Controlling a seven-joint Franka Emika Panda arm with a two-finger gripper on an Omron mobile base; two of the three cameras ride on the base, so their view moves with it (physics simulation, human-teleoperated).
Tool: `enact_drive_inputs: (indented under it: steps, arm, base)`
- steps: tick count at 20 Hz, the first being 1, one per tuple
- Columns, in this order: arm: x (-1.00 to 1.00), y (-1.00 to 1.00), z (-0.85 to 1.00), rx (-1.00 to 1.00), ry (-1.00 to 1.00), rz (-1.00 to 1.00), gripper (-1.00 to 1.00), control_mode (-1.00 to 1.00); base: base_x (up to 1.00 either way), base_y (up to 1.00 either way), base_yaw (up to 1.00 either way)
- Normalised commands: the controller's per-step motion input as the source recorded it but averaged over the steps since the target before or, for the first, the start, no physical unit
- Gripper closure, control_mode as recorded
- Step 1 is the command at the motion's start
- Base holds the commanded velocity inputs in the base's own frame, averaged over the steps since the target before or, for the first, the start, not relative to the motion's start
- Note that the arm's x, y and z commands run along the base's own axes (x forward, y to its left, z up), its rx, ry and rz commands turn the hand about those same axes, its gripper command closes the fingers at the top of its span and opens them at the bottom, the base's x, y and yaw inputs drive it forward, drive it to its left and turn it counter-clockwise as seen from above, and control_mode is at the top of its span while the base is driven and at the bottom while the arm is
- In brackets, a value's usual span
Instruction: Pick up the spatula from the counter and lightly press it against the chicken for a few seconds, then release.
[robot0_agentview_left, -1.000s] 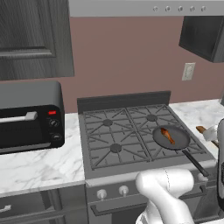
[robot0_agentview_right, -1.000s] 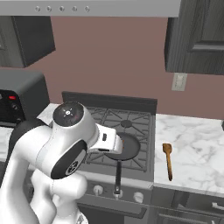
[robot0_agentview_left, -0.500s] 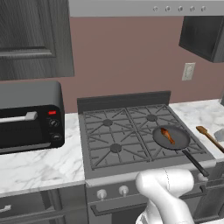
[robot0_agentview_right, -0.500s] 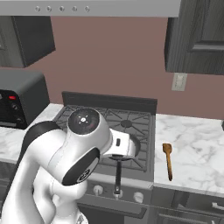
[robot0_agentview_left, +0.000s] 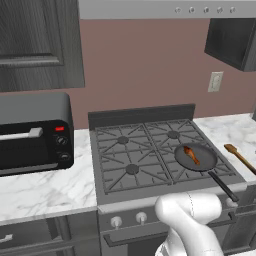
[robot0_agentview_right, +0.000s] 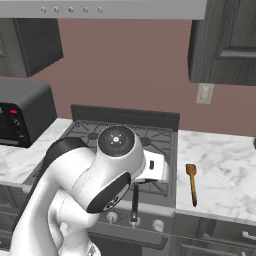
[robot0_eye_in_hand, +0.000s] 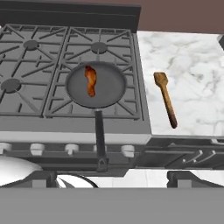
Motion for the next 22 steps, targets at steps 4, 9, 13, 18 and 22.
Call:
enact_drive_inputs:
  steps: [4, 9, 13, 18, 22]
  arm:
    - [0.15, -0.04, -0.04, 0.00, 0.00, 0.00, -1.00, -1.00]
    - [0.20, -0.07, -0.08, -0.02, 0.00, 0.00, -1.00, -1.00]
    - [0.17, -0.09, -0.17, -0.05, 0.00, 0.00, -1.00, -1.00]
    - [0.12, -0.16, -0.29, -0.06, 0.00, 0.00, -1.00, -1.00]
    - [0.09, -0.22, -0.30, -0.05, 0.00, 0.00, -1.00, -1.00]
  base:
    - [0.00, 0.00, 0.00]
    - [0.00, 0.00, 0.00]
    - [0.00, 0.00, 0.00]
    - [0.00, 0.00, 0.00]
    - [0.00, 0.00, 0.00]
